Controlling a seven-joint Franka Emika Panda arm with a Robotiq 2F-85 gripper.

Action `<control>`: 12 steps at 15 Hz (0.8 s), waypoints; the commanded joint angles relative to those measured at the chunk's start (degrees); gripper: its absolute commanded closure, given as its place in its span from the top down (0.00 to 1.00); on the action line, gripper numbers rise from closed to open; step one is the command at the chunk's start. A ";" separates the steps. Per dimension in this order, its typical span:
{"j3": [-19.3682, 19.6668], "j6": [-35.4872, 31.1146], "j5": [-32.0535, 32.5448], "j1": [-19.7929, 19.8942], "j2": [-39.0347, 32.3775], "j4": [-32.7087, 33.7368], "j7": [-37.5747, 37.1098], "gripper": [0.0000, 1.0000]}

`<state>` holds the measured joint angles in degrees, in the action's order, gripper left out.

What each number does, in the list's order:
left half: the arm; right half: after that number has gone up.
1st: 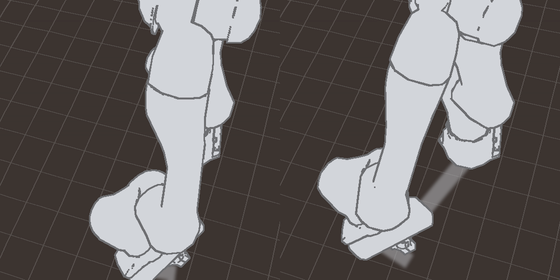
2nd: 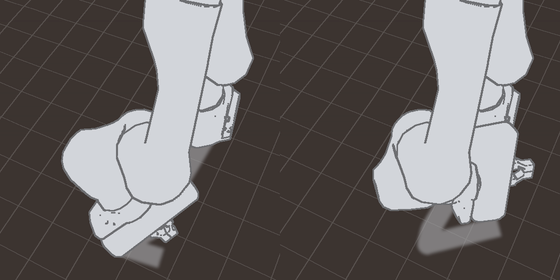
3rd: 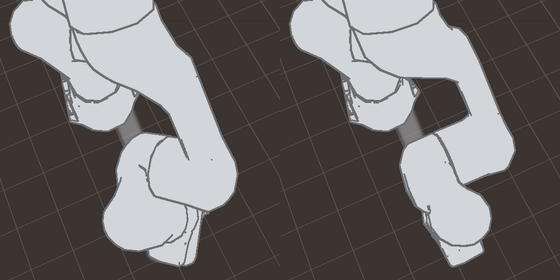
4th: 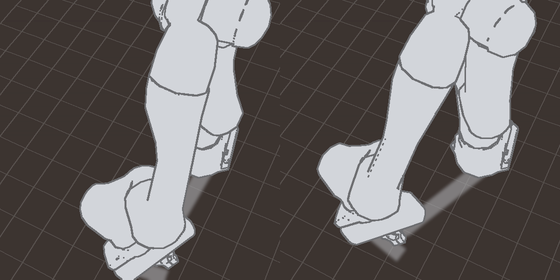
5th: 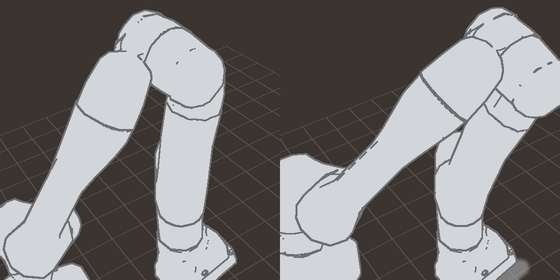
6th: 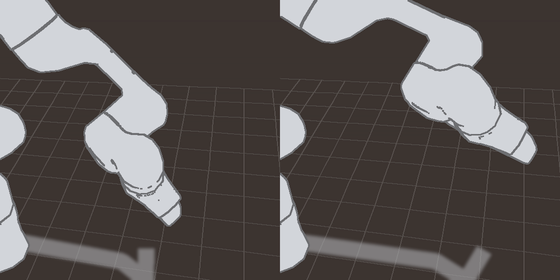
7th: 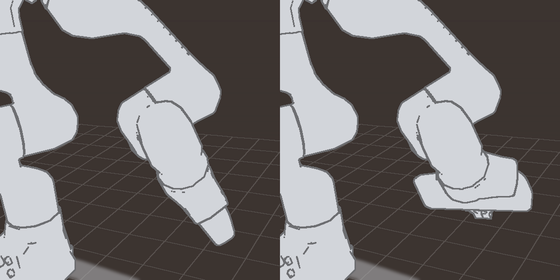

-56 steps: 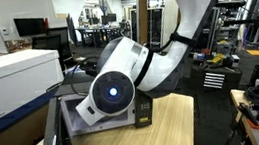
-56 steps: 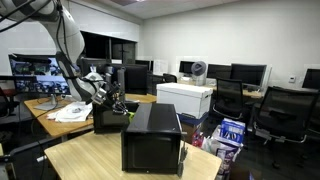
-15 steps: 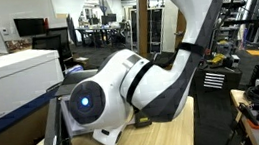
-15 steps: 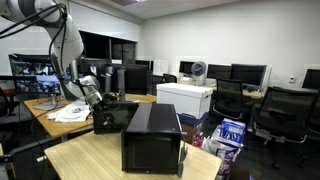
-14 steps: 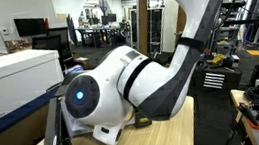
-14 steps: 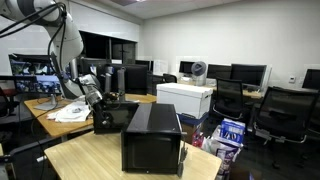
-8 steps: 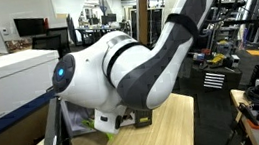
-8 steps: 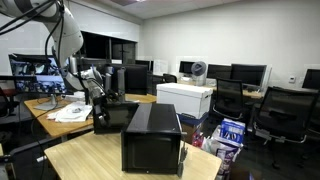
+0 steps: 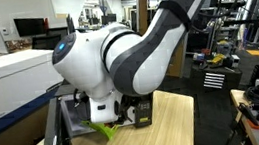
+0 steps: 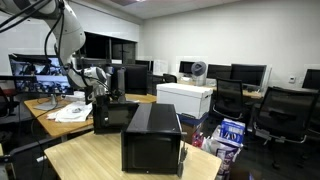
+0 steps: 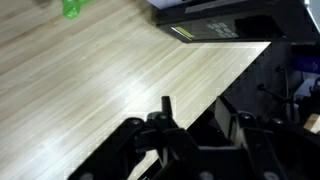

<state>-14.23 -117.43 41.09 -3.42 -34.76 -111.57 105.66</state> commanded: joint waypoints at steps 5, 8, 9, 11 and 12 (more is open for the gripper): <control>1.29 -5.41 -14.77 4.16 1.54 -1.82 10.53 0.01; 1.02 -5.62 -21.10 5.57 1.79 -2.14 16.46 0.00; 1.06 -5.58 -23.05 5.85 1.89 -2.19 18.28 0.01; 1.08 -4.89 -26.40 6.35 1.90 -2.21 21.59 0.01; 1.13 -4.76 -27.61 6.31 2.75 -3.06 23.27 0.01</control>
<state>-12.91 -121.27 16.79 2.11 -34.58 -111.79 124.29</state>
